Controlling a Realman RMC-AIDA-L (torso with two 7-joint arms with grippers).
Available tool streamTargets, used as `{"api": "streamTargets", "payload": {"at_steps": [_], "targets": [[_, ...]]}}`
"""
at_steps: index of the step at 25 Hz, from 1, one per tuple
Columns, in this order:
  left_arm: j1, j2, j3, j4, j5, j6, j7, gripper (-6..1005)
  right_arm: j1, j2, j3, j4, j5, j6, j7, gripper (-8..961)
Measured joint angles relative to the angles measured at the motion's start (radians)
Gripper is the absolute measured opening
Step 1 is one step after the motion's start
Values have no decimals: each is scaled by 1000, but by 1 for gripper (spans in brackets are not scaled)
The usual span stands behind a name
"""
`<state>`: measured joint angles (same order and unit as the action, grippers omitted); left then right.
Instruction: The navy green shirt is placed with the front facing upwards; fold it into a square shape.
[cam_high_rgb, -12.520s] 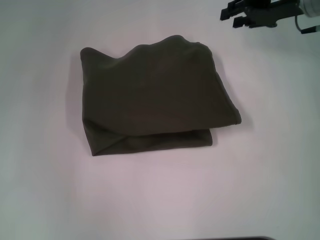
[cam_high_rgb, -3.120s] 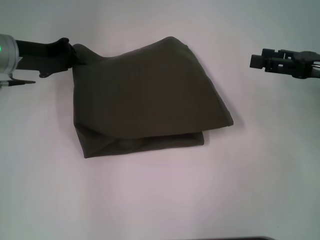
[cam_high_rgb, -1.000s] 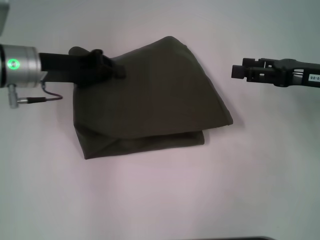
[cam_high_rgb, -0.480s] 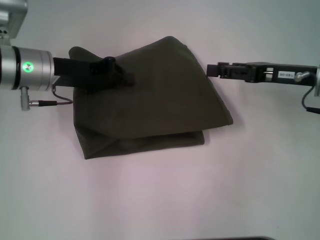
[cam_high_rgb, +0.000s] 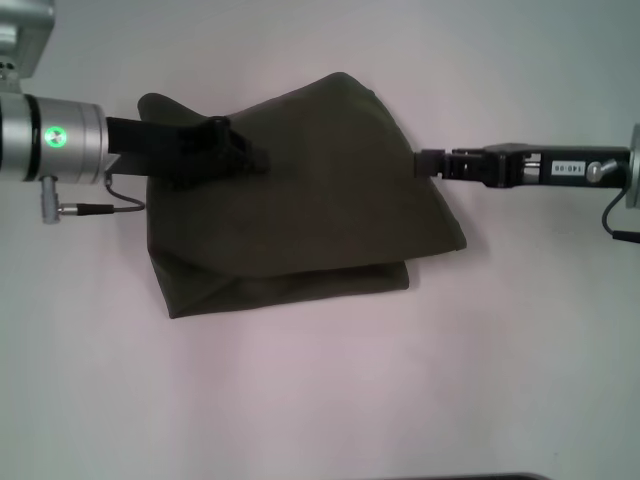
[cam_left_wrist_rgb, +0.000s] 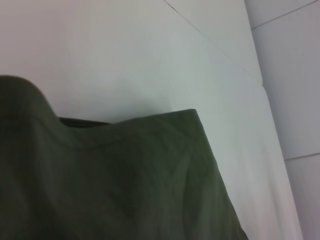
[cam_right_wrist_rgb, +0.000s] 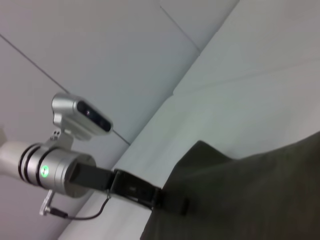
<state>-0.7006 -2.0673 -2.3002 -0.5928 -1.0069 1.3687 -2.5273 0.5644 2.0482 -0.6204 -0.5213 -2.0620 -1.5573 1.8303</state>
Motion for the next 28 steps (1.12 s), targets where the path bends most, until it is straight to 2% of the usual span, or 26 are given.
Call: {"api": "streamTargets", "payload": {"at_steps": [5,8,14,23,28], "targets": [[-5,-4,34,8,4,-53,-8,1,-5,4,-34,2,0,8,-6,393],[-4,1,43,19,14,-80,-13,1,-7,6,-38,3,-1,13,-6,145],[0,5,44,21,54,-113,-33,1,-9,6,-39,3,-1,23,-4,-1],[-15,2,45,33,121,-146,-52,1,-9,6,-41,5,-2,40,2,-1],[6,2,5,-26,98,-77,-38,1,-9,5,-41,6,-3,41,3,-1]]}}
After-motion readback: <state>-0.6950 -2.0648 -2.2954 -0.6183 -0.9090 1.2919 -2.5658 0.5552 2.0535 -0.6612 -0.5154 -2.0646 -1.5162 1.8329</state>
